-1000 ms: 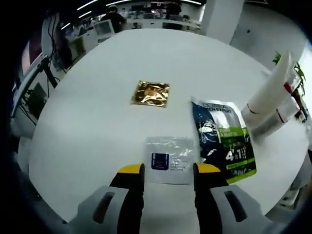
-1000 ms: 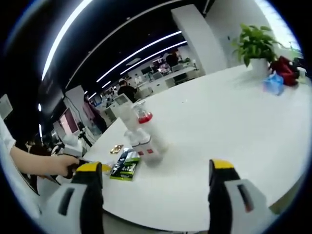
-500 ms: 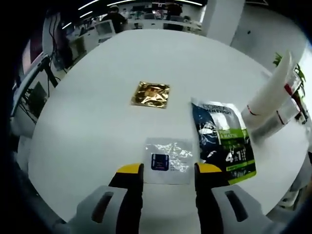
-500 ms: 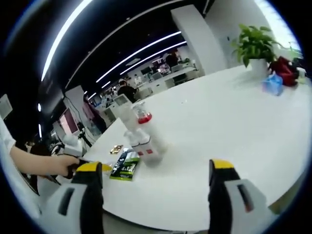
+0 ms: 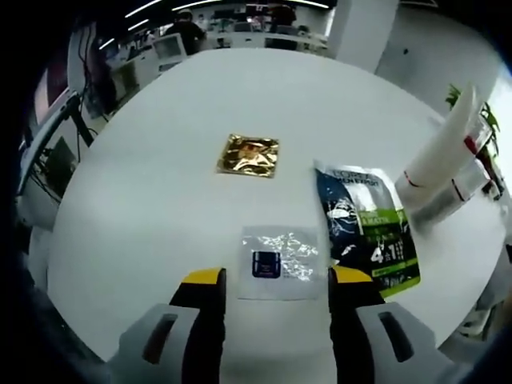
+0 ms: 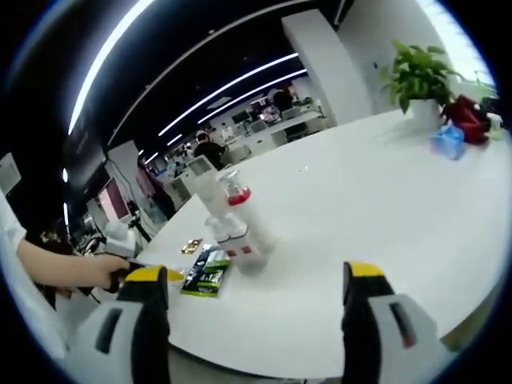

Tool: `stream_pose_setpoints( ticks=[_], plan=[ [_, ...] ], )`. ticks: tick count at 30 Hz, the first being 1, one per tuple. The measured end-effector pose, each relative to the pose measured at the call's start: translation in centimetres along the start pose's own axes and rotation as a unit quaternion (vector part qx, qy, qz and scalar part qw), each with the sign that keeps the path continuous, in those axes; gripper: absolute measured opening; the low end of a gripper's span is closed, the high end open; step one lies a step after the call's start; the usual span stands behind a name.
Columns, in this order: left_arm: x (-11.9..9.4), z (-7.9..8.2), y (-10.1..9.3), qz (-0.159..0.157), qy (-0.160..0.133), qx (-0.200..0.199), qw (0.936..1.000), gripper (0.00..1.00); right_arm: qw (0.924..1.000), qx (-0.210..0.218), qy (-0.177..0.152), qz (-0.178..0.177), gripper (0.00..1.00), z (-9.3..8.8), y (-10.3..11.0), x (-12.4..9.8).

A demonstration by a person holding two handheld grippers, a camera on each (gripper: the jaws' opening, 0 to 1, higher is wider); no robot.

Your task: Arrange the skincare products in the storage area until every visible bottle or jar stands upright without overlapping.

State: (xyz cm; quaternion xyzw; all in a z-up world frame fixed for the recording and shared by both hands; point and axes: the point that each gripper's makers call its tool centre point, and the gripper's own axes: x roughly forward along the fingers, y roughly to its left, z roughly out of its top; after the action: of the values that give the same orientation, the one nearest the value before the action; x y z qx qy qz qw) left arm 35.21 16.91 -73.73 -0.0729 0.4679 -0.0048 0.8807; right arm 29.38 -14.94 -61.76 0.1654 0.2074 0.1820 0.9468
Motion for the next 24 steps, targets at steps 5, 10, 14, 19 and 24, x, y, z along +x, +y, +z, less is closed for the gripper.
stream_pose_setpoints(
  ticks=[5, 10, 14, 19, 24],
  plan=[
    [-0.7, 0.3, -0.1, -0.022, -0.002, 0.016, 0.9996, 0.58, 1.0000, -0.004, 0.000, 0.005, 0.91, 0.2, 0.5, 0.1],
    [-1.7, 0.6, 0.0, -0.044, -0.009, 0.041, 0.9982, 0.67, 0.9999, -0.009, 0.000, 0.011, 0.91, 0.2, 1.0, 0.3],
    [-2.7, 0.8, -0.2, -0.079, -0.018, 0.044, 0.9957, 0.71, 0.9998, -0.013, 0.003, 0.017, 0.91, 0.2, 1.6, 0.5],
    [-4.4, 0.9, 0.1, -0.127, -0.027, 0.060, 0.9897, 0.75, 0.9993, -0.023, 0.006, 0.028, 0.91, 0.5, 2.6, 1.0],
    [-5.4, 1.0, 0.7, -0.139, -0.036, 0.071, 0.9871, 0.78, 0.9989, -0.029, 0.008, 0.036, 0.91, 0.6, 3.3, 1.4]
  ],
)
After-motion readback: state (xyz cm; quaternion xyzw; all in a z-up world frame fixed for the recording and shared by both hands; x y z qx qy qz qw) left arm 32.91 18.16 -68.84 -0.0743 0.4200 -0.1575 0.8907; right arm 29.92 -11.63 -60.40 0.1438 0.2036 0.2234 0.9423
